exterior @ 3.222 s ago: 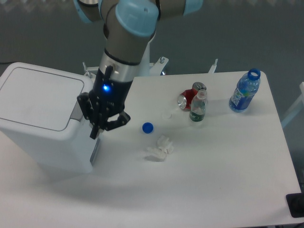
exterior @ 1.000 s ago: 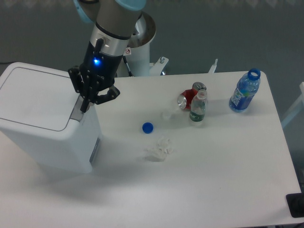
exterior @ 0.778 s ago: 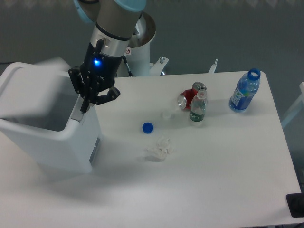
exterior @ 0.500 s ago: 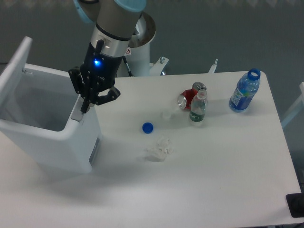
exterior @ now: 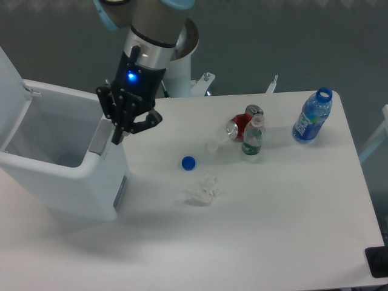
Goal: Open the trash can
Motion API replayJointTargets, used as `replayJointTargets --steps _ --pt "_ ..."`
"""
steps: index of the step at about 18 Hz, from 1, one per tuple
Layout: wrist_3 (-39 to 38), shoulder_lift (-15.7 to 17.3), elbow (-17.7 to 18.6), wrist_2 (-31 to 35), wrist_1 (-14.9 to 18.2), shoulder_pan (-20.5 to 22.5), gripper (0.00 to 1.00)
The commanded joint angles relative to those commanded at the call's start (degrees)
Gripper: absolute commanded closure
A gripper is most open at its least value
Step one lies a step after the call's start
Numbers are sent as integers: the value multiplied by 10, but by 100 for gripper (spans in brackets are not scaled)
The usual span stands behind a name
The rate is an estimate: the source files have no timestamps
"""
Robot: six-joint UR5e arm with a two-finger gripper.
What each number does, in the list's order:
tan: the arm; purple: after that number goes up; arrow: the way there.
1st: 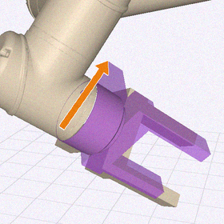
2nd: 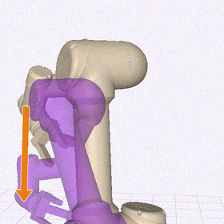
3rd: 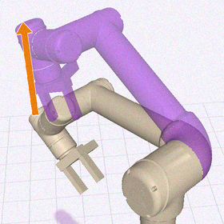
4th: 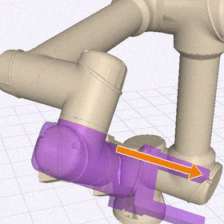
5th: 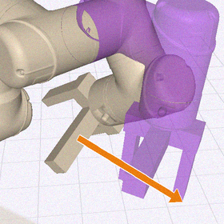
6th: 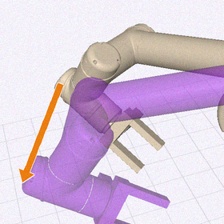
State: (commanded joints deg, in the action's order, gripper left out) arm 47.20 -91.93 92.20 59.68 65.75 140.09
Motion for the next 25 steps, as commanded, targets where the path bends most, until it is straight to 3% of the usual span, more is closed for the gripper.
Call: replayJointTargets --steps 4,6,11,16,19,21,25 --pt "2 -17 -2 2 -19 29 0" --pt "8 -42 -7 18 -33 34 0" --pt "67 -80 1 176 -39 45 0" --pt "174 -125 -1 246 -39 79 0" --pt "249 -160 -17 294 -40 96 0" --pt "282 -190 -41 298 -40 108 0" --pt "316 -219 -63 299 -34 127 0"
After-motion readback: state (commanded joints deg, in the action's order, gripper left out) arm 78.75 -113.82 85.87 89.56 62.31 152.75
